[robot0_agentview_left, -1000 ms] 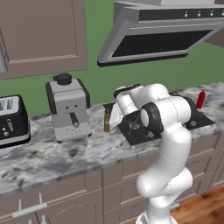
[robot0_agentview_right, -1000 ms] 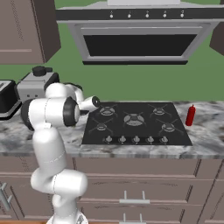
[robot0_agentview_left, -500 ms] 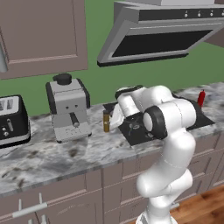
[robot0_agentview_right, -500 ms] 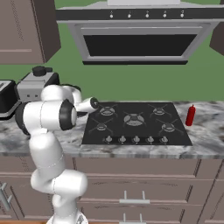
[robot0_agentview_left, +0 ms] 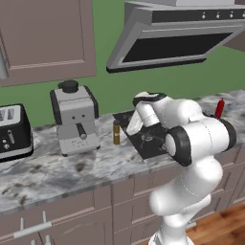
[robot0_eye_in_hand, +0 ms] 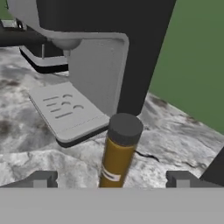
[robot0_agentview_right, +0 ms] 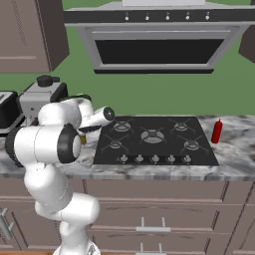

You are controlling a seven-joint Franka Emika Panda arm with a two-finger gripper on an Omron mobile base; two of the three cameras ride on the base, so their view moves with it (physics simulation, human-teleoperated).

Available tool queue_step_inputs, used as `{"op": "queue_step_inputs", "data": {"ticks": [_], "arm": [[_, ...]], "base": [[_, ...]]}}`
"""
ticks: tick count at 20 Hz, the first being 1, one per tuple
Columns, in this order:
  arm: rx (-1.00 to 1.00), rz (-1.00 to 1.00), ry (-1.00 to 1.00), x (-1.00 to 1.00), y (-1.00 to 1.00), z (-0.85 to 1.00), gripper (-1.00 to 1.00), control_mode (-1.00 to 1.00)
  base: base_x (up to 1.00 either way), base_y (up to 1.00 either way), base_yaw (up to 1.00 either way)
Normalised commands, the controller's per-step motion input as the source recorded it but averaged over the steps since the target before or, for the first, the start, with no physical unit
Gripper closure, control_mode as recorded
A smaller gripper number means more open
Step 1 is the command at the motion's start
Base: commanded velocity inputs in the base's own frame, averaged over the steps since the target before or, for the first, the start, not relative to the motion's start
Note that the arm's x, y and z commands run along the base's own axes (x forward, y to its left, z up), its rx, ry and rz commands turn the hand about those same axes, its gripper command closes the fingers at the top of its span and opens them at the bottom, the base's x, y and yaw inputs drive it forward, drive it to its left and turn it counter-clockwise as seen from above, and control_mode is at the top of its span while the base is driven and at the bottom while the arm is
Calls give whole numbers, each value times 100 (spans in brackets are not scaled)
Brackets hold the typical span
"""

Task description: Collect the turmeric, ketchup, and shaker from the cabinet and place them next to the stove.

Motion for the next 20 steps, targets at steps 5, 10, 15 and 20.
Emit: {"op": "queue_step_inputs", "data": {"ticks": [5,10,15,20], "arm": [[0,-12,0,-98,0,60,-100,-100],[1,-18,1,-100,0,59,-100,-100],[5,-24,8,-98,0,73,-100,-100],[6,-26,18,-86,0,72,-100,-100]], "base": [[0,0,0],[0,0,0],[0,0,0],[0,0,0]]}}
